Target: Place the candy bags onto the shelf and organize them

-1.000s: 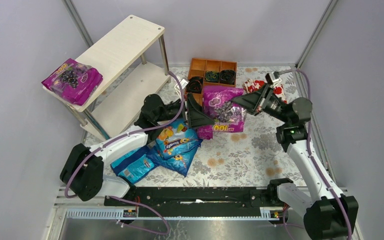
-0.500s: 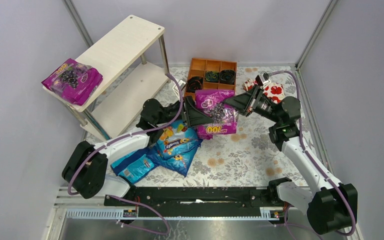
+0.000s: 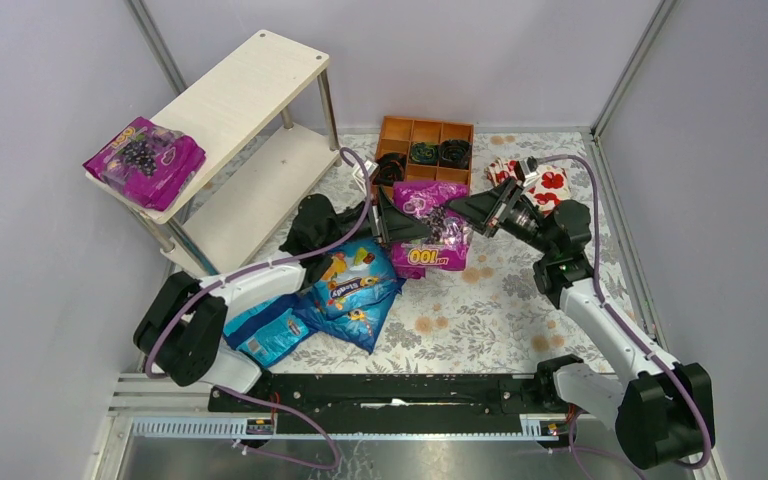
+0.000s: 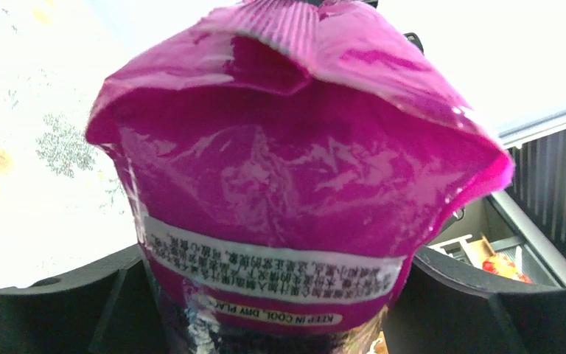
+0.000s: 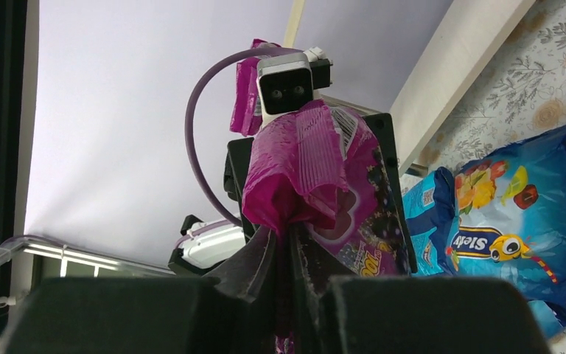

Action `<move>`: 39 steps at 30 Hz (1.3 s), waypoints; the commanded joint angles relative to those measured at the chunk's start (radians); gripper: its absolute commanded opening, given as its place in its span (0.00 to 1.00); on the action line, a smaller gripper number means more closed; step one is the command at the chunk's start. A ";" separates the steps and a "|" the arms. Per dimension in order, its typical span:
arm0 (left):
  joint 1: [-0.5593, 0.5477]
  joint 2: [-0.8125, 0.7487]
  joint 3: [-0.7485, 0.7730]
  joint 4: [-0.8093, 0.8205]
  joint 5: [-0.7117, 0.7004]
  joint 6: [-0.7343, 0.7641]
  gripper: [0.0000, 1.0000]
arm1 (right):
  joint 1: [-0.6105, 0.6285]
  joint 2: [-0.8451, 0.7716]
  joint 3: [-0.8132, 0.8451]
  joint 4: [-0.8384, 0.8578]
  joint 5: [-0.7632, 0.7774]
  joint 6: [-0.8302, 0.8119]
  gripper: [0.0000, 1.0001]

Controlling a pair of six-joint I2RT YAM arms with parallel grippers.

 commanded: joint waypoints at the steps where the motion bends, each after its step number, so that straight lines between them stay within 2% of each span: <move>1: -0.028 -0.014 0.063 -0.001 -0.037 -0.025 0.82 | 0.021 -0.007 -0.008 0.128 0.054 0.019 0.00; 5: -0.029 -0.074 0.033 -0.103 -0.099 -0.001 0.65 | 0.022 -0.031 -0.008 0.037 0.065 -0.040 0.07; 9: -0.030 -0.154 0.014 -0.184 -0.156 0.007 0.59 | 0.021 -0.040 -0.005 -0.037 0.071 -0.095 0.18; 13: -0.029 -0.207 0.040 -0.289 -0.193 0.034 0.54 | 0.021 -0.037 -0.003 -0.074 0.079 -0.128 0.44; 16: -0.020 -0.238 0.071 -0.382 -0.220 0.048 0.52 | 0.021 -0.030 0.063 -0.205 0.067 -0.216 0.65; 17: -0.015 -0.246 0.079 -0.408 -0.226 0.051 0.52 | 0.020 -0.032 0.097 -0.272 0.072 -0.265 0.68; 19: -0.003 -0.262 0.099 -0.448 -0.242 0.052 0.51 | 0.019 -0.053 0.174 -0.440 0.134 -0.384 0.74; 23: 0.034 -0.292 0.157 -0.559 -0.284 0.074 0.47 | 0.008 -0.124 0.331 -0.773 0.360 -0.629 0.84; 26: 0.093 -0.310 0.200 -0.620 -0.296 0.059 0.46 | 0.008 -0.195 0.371 -0.901 0.536 -0.768 0.90; 29: 0.166 -0.316 0.274 -0.678 -0.283 0.061 0.46 | 0.008 -0.258 0.261 -0.887 0.661 -0.840 0.92; 31: 0.224 -0.311 0.366 -0.746 -0.274 0.091 0.46 | 0.008 -0.274 0.139 -0.826 0.667 -0.830 0.92; 33: 0.294 -0.287 0.511 -0.836 -0.273 0.132 0.46 | 0.010 -0.255 0.001 -0.697 0.587 -0.792 0.91; 36: 0.425 -0.239 0.706 -0.957 -0.280 0.184 0.47 | 0.044 -0.161 -0.210 -0.391 0.428 -0.728 0.99; 39: 0.503 -0.174 0.892 -1.093 -0.348 0.252 0.48 | 0.186 -0.074 -0.279 -0.238 0.497 -0.775 1.00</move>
